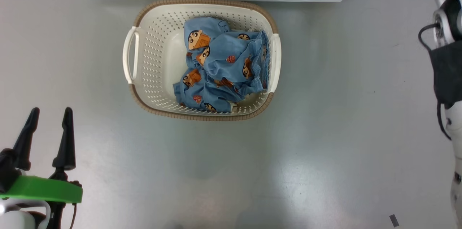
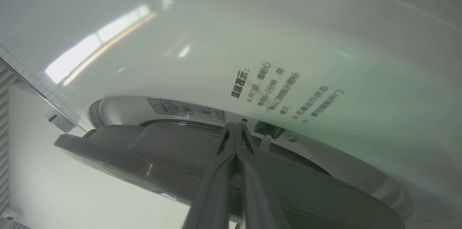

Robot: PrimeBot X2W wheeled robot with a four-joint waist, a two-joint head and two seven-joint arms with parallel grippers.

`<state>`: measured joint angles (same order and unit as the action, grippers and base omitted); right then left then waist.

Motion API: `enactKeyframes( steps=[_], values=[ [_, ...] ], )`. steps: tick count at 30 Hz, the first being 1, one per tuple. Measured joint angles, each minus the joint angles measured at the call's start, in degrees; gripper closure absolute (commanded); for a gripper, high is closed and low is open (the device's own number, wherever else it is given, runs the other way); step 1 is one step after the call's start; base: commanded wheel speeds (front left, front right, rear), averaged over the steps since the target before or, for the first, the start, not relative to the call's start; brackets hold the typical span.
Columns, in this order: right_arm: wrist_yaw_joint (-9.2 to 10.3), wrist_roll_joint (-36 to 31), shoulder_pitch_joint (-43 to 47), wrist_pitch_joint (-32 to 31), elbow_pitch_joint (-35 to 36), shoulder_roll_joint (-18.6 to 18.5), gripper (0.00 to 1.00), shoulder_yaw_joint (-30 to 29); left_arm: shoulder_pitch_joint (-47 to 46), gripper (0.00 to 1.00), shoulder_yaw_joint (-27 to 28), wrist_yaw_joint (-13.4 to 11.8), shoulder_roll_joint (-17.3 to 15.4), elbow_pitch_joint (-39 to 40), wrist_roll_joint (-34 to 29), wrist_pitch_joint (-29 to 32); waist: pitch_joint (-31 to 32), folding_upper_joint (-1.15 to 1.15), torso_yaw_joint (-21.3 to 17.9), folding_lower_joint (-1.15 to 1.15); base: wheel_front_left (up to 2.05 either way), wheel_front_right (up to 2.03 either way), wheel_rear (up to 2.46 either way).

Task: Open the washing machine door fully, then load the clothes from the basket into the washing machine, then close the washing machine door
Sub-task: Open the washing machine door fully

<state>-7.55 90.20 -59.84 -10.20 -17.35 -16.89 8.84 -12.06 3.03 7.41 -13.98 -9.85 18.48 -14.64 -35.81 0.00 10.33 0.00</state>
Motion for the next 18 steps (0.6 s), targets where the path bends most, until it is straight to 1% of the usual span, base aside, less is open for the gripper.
enactKeyframes(
  steps=[5, 18],
  values=[
    [0.00, 0.0, -2.8, -1.6, -0.5, -0.9, 1.00, 0.6, 0.0, 0.00, -0.1, 0.0, 0.0, -0.1, 0.0, 0.0, -0.1, 0.00, 0.2, 0.00, 0.00, 0.00, 0.00],
    [0.00, -0.3, -4.9, -3.4, -2.6, -1.9, 1.00, 1.5, 0.1, 0.00, -0.3, 0.0, 0.5, -0.8, 0.5, 0.0, -1.0, 0.00, 1.9, 0.00, 0.00, 0.00, 0.00]
  ],
)
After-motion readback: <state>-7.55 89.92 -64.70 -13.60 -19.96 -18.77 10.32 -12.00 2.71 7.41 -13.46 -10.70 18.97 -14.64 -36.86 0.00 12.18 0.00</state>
